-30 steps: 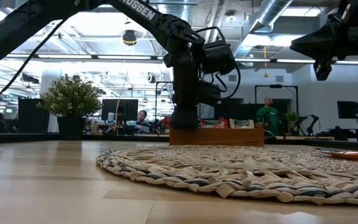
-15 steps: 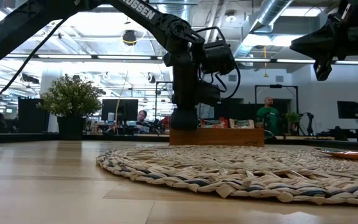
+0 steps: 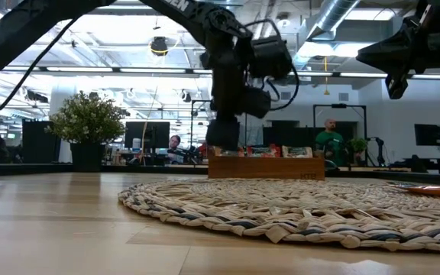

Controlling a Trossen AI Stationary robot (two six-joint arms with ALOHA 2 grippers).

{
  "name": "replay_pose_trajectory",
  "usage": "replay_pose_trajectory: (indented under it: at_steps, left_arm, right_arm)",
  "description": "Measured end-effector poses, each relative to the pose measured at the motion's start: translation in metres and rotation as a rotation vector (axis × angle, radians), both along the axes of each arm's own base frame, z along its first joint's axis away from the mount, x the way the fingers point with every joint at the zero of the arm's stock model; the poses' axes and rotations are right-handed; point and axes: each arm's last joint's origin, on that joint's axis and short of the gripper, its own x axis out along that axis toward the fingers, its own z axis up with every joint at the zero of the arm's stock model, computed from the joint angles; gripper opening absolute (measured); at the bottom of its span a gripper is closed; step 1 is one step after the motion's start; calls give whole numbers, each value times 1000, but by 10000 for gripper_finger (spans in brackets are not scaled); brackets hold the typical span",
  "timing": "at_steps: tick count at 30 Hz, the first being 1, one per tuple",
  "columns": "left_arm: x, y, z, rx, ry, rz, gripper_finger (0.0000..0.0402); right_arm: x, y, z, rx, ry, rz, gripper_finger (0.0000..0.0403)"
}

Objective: Pick & Place Tea
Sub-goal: Put the orange tea bag into the left section of the wooden organizer

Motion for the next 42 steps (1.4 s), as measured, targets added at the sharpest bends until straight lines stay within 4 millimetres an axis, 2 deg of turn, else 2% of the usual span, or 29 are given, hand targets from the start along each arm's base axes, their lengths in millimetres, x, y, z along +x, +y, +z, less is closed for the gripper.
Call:
replay_pose_trajectory:
  at_steps: [4, 7, 9, 11, 14, 17, 22, 26, 33, 37, 42]
  left_arm:
    - [-4, -11, 27, 56, -10, 5, 154]
    - [-17, -20, 58, 97, -37, 26, 154]
    - [-30, -27, 83, 87, -115, 56, 154]
    - [-48, -35, 108, 14, -244, 113, 154]
    - [-79, -43, 143, -284, -513, 268, 154]
    - [-103, -49, 169, -527, -691, 417, 154]
    - [-129, -68, 193, -559, -817, 482, 154]
    - [-139, -88, 186, -460, -841, 490, 154]
    - [-167, -117, 145, -440, -874, 558, 143]
    - [-188, -124, 128, -480, -949, 570, 127]
    - [-211, -125, 118, -536, -1012, 548, 107]
  right_arm:
    - [0, 0, 0, 0, -2, 7, 33]
    - [0, 1, 1, -4, -10, 28, 33]
    - [0, 2, 2, -9, -16, 66, 33]
    - [0, 4, 3, -15, -22, 125, 33]
    - [0, 6, 6, -14, -13, 195, 33]
    - [-1, 9, 11, -18, 16, 236, 31]
    - [-1, 16, 23, -12, 137, 346, 19]
    - [3, 23, 34, 8, 274, 443, 13]
    - [28, 39, 42, 10, 572, 604, 12]
    - [44, 54, 36, -22, 800, 674, 12]
    - [72, 72, 15, -105, 1083, 691, 12]
